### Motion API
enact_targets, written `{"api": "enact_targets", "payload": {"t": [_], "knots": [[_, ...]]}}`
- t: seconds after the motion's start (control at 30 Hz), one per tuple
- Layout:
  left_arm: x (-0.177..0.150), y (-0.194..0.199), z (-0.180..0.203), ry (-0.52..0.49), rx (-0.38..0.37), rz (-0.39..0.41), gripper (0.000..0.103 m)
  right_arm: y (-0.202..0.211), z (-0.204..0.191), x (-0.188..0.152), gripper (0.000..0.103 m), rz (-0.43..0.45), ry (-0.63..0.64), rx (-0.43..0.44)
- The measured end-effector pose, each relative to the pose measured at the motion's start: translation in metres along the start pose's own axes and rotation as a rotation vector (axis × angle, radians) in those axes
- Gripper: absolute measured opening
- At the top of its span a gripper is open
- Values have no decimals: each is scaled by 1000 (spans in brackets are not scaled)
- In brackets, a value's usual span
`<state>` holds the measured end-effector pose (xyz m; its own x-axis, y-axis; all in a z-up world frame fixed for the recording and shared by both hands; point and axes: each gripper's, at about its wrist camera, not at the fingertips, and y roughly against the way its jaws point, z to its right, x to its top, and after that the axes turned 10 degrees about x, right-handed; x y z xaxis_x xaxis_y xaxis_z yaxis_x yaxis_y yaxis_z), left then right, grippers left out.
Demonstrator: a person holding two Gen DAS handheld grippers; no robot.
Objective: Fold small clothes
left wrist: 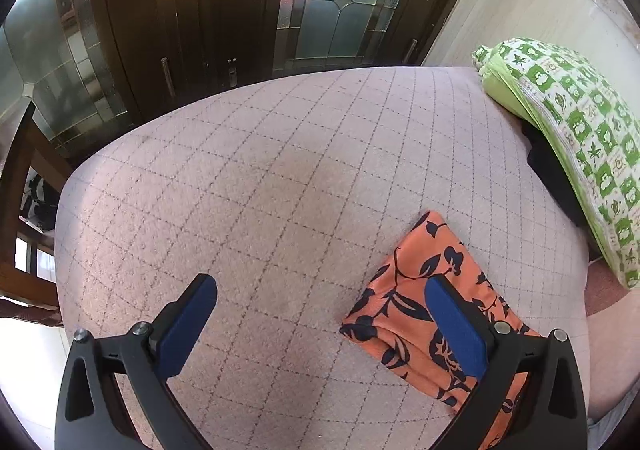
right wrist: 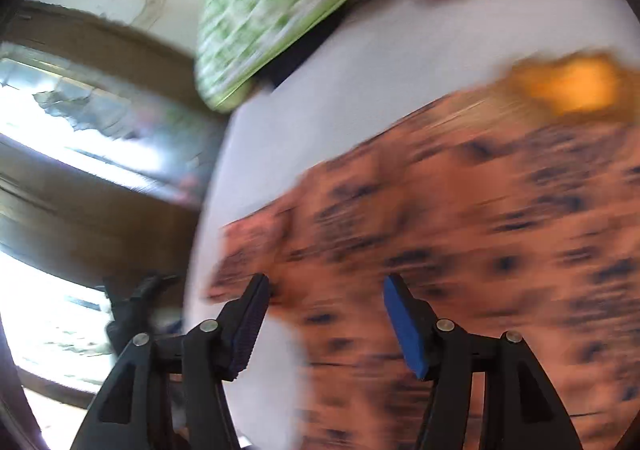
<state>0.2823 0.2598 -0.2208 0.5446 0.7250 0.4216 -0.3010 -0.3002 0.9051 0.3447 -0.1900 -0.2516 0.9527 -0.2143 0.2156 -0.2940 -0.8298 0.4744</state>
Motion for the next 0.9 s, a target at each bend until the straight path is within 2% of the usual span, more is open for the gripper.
{"api": "enact_targets", "payload": {"t": [0.1, 0.17, 0.27, 0.33, 0.37, 0.4, 0.43, 0.47, 0.57, 0.67, 0.8, 0.9], "knots": [[4, -2, -6, 7, -14, -6, 103, -49, -9, -1, 63, -53, -42, 32], [6, -2, -11, 16, -23, -12, 103, -86, -8, 4, 63, -72, -63, 8], [11, -4, -14, 24, -34, -20, 103, -115, -6, 3, 63, -71, -112, 3], [13, -5, -16, 29, -37, -21, 103, -125, -12, 3, 63, -66, -77, 10], [14, -6, -15, 31, -39, -22, 103, -127, -19, 2, 53, -57, -29, -10], [15, -6, -15, 33, -40, -22, 103, -135, -30, 2, 38, -58, 15, -25], [16, -7, -16, 36, -40, -24, 103, -146, -40, 2, 11, -61, 63, -39], [16, -8, -16, 40, -40, -26, 103, -142, -50, -1, 11, -41, 116, -51], [16, -10, -14, 49, -47, -35, 103, -111, -71, -4, 10, 45, 198, -52], [14, -9, -12, 43, -42, -30, 103, -56, -85, -2, 10, 201, 248, -52], [9, -7, -3, 27, -44, -26, 103, 48, -81, 8, 10, 421, 283, -113], [2, -4, 12, -17, -48, -18, 103, 125, -70, 9, 10, 571, 278, -196]]}}
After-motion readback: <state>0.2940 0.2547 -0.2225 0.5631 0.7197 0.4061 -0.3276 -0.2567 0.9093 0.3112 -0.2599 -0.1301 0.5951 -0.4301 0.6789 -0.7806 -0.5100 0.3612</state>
